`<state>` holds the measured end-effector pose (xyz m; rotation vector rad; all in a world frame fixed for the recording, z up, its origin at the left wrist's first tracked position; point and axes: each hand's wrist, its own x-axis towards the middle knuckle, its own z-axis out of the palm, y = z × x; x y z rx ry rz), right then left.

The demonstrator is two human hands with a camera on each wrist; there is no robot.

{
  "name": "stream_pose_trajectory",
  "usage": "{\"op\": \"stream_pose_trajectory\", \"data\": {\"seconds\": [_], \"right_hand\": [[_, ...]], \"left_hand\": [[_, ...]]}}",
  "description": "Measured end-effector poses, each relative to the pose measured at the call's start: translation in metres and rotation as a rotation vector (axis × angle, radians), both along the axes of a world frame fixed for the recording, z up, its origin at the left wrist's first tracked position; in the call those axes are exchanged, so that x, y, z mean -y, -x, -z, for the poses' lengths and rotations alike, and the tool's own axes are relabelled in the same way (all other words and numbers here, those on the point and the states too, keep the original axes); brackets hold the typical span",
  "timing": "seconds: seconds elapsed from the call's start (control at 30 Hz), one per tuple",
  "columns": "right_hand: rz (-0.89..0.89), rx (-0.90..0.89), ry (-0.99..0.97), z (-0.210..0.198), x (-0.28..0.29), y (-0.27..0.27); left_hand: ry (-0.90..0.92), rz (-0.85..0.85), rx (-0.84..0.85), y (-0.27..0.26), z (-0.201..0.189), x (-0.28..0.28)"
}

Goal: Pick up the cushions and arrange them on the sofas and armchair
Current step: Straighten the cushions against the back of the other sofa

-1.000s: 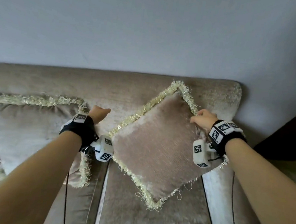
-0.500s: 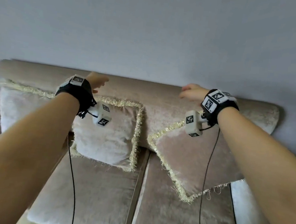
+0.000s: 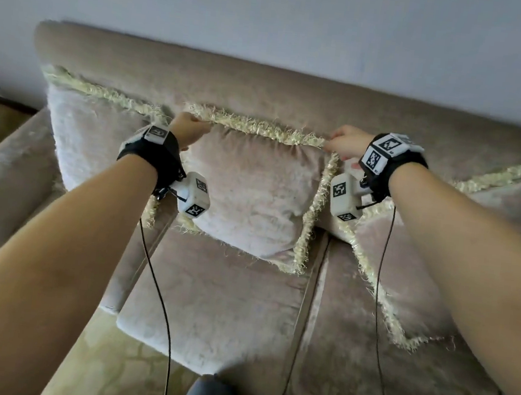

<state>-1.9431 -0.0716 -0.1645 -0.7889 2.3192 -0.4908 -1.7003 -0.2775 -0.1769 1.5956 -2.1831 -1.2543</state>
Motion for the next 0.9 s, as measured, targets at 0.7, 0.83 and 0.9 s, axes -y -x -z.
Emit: {"op": "stream_pose_trajectory", "data": {"seconds": [0.7, 0.83, 0.9], "right_hand": [[0.630, 0.201, -0.181, 0.204, 0.089, -0.034], [0.721, 0.215, -0.097, 0.246, 0.090, -0.017], [0.720, 0.193, -0.094, 0.252, 0.097, -0.014]], "left_hand": [[0.249, 0.381, 0.169, 0.042, 0.171, 0.186], [0.313, 0.337, 0.124, 0.053, 0.204, 0.195], [0.345, 0.343, 0.125, 0.057, 0.212, 0.199]]}}
